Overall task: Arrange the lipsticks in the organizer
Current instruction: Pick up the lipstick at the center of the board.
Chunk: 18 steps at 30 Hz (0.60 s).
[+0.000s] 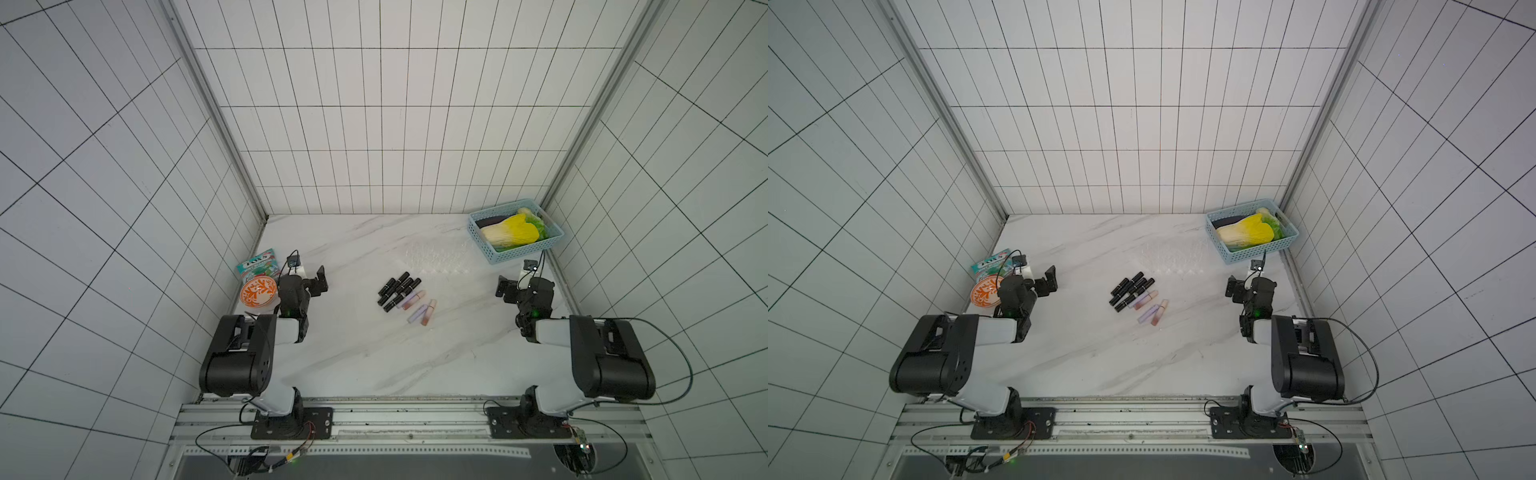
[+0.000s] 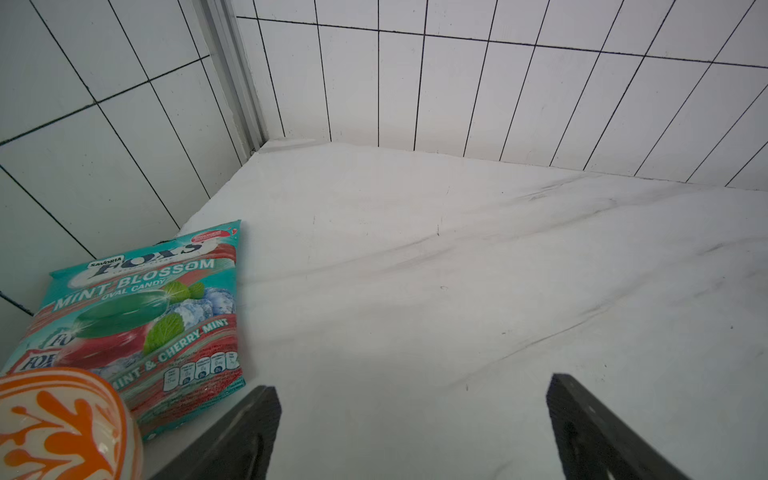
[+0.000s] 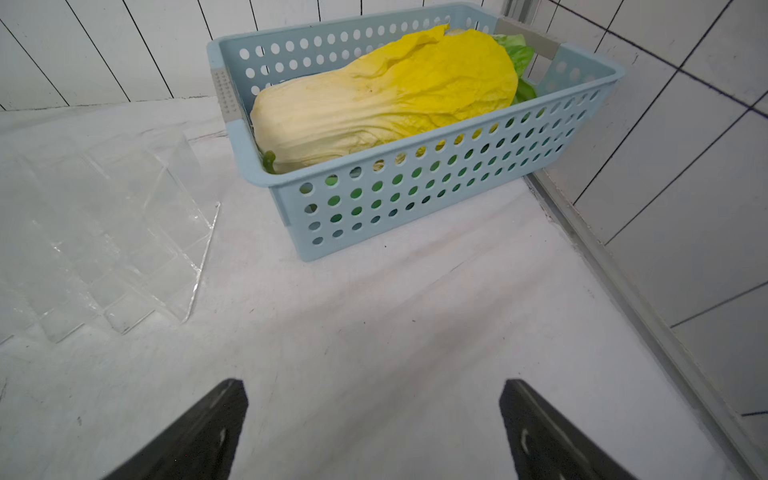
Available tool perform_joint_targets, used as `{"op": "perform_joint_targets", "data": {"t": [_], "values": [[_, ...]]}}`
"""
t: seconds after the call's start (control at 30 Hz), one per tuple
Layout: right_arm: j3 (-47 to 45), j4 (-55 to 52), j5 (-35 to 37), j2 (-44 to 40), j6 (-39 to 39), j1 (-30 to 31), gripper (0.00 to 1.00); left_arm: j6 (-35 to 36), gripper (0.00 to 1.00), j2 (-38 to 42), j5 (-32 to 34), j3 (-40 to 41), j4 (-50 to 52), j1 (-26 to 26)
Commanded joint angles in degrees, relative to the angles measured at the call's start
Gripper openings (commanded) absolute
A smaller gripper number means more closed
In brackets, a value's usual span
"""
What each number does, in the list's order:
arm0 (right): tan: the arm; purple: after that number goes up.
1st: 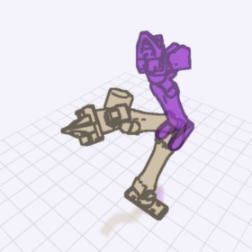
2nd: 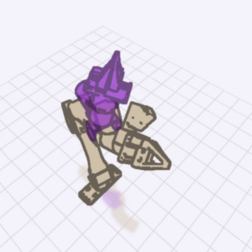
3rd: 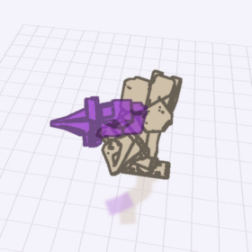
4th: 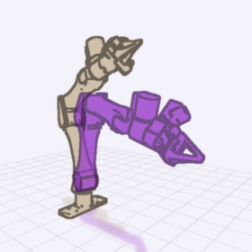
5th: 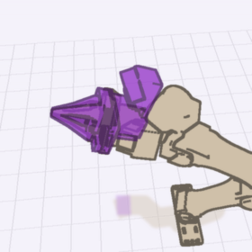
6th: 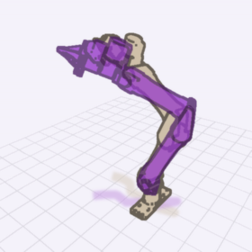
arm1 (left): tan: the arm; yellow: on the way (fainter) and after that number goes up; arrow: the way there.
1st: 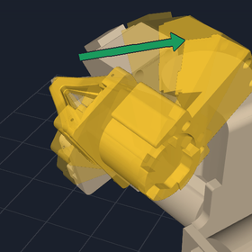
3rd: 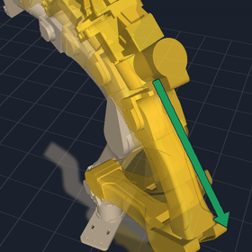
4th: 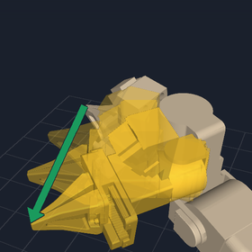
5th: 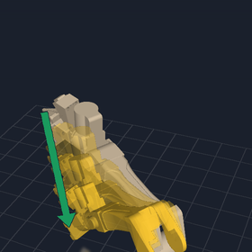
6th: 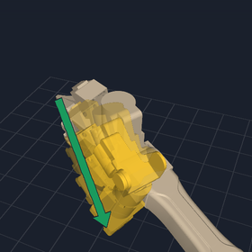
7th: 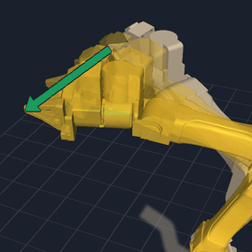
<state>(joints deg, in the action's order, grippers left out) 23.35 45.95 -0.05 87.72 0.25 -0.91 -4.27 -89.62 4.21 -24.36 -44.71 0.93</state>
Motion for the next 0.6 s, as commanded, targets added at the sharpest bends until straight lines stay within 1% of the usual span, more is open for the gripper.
{"op": "perform_joint_targets", "data": {"t": [0.0, 0.17, 0.23, 0.43, 0.5, 0.53, 0.57], "values": [[1.52, 0.2, -0.52, 0.48, 0.72, -0.67, 0.99, -0.38, 0.98, 0.48, -0.17, -1.11, 0.5, 0.35], [1.61, 0.18, -0.5, 0.51, 0.73, -0.64, 0.99, -0.39, 0.98, 0.36, -0.12, -1.15, 0.59, 0.46], [1.61, 0.18, -0.53, 0.52, 0.72, -0.65, 0.99, -1.73, 0.98, 0.08, 2.43, -1.96, 1.46, 0.51], [1.26, 0.4, 0.02, -0.1, 0.62, -0.52, 0.99, -1.42, 0.98, 0.43, 3.26, -1.53, 1.19, 0.14], [1.01, -0.63, 1.46, -2.44, 0.28, 0.23, 0.99, -1.42, 0.98, 1.15, 5.02, -1.36, 1.2, -0.24], [1.16, -3.06, 3.48, -4.98, -0.06, 1.22, 0.99, -1.06, 0.98, 2.55, 6.19, -0.6, 0.8, -0.97], [2.73, -9.65, 6.64, -9.07, 0.66, 2.62, 0.99, 0.03, 0.98, 4.7, 8.06, 0.31, 0.42, -2.14]]}}
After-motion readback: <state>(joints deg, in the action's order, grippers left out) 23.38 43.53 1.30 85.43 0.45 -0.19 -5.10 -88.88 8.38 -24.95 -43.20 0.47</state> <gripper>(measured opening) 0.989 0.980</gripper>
